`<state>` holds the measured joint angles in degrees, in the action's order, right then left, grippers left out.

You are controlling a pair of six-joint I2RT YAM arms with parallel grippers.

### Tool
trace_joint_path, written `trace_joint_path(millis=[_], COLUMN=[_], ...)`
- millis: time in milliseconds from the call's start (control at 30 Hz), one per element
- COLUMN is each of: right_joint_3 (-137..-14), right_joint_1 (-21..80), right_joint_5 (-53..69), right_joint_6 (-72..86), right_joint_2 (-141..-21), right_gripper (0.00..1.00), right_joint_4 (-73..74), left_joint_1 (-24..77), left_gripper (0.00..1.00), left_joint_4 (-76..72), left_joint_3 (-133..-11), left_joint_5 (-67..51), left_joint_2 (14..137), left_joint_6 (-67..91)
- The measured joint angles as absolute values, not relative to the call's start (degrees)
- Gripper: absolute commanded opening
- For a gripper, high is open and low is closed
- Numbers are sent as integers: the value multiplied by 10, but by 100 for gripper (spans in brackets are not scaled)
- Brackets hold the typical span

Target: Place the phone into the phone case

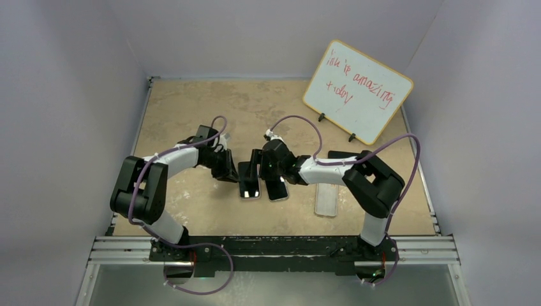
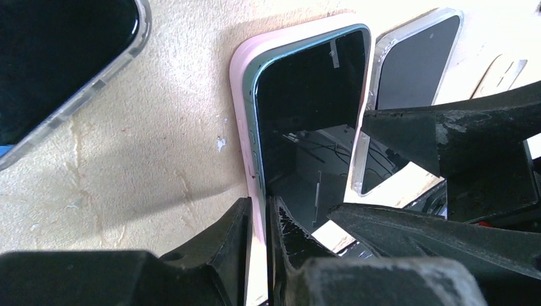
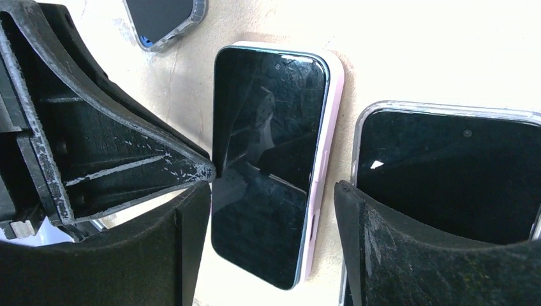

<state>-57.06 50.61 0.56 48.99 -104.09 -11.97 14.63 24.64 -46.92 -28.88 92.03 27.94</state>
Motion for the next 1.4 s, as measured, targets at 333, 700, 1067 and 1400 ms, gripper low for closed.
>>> trace_joint_path(millis=[333, 700, 1067, 1400], right_joint_3=[-602, -547, -474, -474], right_joint_1=[509, 490, 474, 474], right_joint_5=[13, 80, 164, 175], right_joint_6=[504, 526, 575, 585], right_joint_2=[-1067, -1064, -1061, -1072], right_gripper=[76, 73, 72, 56], right_joint_4=[-101, -217, -429, -431], left_joint_1=[131, 128, 121, 116], left_gripper=[14, 13, 11, 11], left_joint_4=[248, 250, 251, 253], left_joint_3=[-469, -469, -467, -466], left_joint_5=[-303, -305, -314, -318], left_joint_2=[930, 931, 930, 929], left_joint_6=[279, 279, 278, 278])
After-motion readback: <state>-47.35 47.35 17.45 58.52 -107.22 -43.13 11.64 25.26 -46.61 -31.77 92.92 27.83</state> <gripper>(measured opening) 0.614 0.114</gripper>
